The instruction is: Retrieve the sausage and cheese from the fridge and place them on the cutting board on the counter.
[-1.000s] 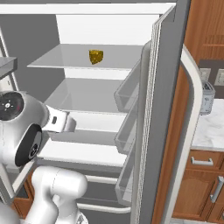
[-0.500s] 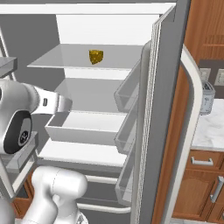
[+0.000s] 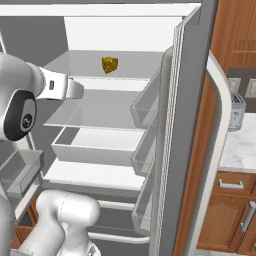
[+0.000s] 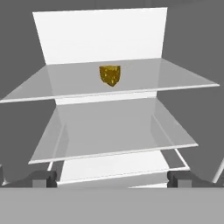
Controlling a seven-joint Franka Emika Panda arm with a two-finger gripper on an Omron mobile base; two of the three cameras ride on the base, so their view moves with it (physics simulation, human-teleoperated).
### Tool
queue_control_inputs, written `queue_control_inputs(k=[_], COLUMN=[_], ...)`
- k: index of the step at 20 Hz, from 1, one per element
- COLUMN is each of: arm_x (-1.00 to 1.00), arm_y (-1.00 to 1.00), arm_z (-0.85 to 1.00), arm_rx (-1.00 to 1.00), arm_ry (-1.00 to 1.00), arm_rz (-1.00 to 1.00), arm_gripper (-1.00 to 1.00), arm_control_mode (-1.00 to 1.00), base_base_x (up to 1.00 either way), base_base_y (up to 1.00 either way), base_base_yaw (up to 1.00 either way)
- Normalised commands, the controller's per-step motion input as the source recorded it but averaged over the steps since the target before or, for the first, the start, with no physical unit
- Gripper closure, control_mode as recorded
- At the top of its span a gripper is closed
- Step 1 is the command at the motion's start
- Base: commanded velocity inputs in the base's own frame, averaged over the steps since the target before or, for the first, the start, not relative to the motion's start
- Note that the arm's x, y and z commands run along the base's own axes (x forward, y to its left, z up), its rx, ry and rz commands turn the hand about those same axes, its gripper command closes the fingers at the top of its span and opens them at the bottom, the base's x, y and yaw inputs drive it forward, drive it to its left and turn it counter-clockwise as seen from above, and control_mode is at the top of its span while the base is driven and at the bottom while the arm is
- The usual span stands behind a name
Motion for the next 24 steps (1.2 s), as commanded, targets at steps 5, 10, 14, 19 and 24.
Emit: queue_control_inputs(k=[5,10,14,19,24], arm_x=[0.44,0.32,0.35,0.39,0.57], arm_y=[0.02,0.00,-0.03,-0.01,0.00], arm_z=[0.26,0.06,-0.09,-0.23,-0.16], arm_rx=[0.00,-0.01,0.00,0.00,0.00], arm_ry=[-0.03,-0.01,0.00,-0.01,0.00], arm_rz=[0.00,0.00,0.00,0.00,0.00], arm_gripper=[-1.00,-1.00,-1.00,-1.00,-1.00], arm_control_mode=[-1.00,-1.00,-1.00,-1.00,-1.00], base_base_x=[0.00,0.00,0.00,0.00,0.00], base_base_y=[0.00,0.00,0.00,0.00,0.00], base_base_yaw=[0.00,0.00,0.00,0.00,0.00])
